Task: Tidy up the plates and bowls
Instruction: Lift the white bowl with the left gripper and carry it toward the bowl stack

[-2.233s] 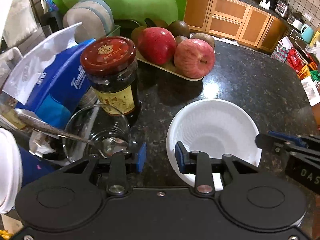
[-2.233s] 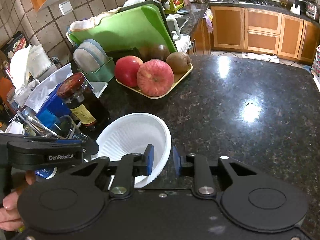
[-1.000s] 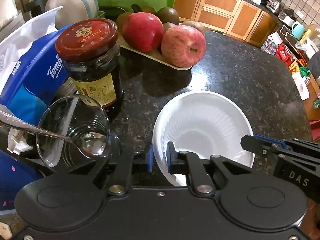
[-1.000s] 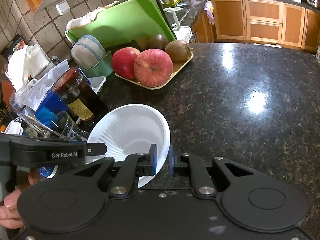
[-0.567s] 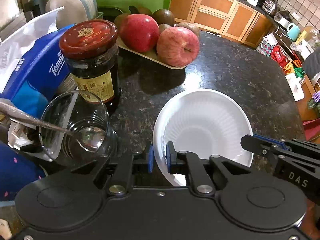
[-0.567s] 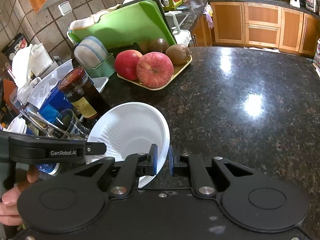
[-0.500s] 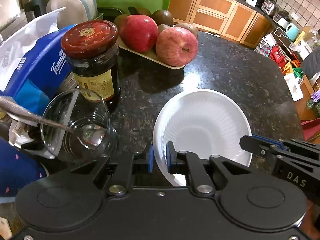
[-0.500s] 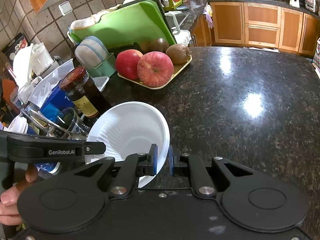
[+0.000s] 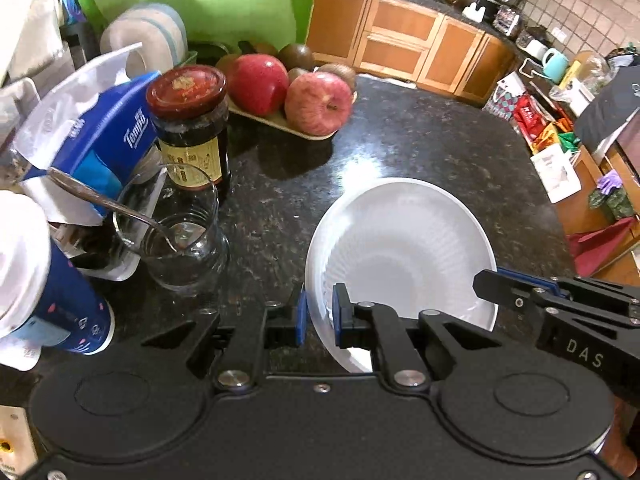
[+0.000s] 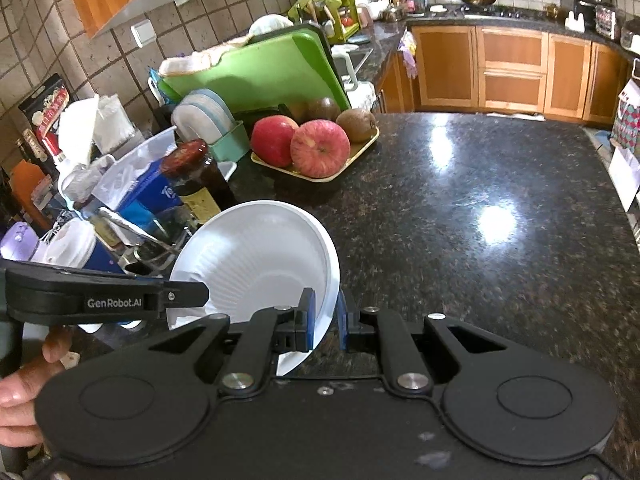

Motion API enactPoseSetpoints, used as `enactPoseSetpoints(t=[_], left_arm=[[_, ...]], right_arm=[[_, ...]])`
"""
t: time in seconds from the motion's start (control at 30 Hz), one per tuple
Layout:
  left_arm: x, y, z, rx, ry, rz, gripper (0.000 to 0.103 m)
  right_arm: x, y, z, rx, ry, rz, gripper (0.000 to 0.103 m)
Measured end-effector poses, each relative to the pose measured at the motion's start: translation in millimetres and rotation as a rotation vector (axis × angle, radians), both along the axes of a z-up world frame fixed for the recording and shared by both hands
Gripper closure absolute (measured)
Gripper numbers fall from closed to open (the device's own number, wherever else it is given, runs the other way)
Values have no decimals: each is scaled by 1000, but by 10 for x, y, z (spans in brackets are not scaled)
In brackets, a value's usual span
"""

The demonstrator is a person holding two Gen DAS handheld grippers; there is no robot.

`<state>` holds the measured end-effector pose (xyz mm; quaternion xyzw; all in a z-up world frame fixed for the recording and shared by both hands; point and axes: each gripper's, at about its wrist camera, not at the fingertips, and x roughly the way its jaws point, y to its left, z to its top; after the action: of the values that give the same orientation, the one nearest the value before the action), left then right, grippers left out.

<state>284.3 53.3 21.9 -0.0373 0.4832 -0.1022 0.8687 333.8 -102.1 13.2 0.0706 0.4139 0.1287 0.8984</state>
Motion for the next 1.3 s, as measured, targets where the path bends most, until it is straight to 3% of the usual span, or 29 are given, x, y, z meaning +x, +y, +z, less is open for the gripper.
enactPoseSetpoints(t=[0.5, 0.73, 0.97, 1.3], left_arm=[[-832, -199, 339, 29, -120, -166, 86], [-1276, -434, 393, 29, -160, -187, 86], [-1573, -693, 285, 39, -132, -189, 85], [-1758, -847, 44, 57, -55, -157, 85]], right_arm=[[-1277, -192, 386, 2, -147, -132, 89], [-1862, -440, 468, -7, -168, -128, 89], [-2257, -754, 429, 11, -146, -113, 89], [-2377, -951, 143, 64, -63, -86, 89]])
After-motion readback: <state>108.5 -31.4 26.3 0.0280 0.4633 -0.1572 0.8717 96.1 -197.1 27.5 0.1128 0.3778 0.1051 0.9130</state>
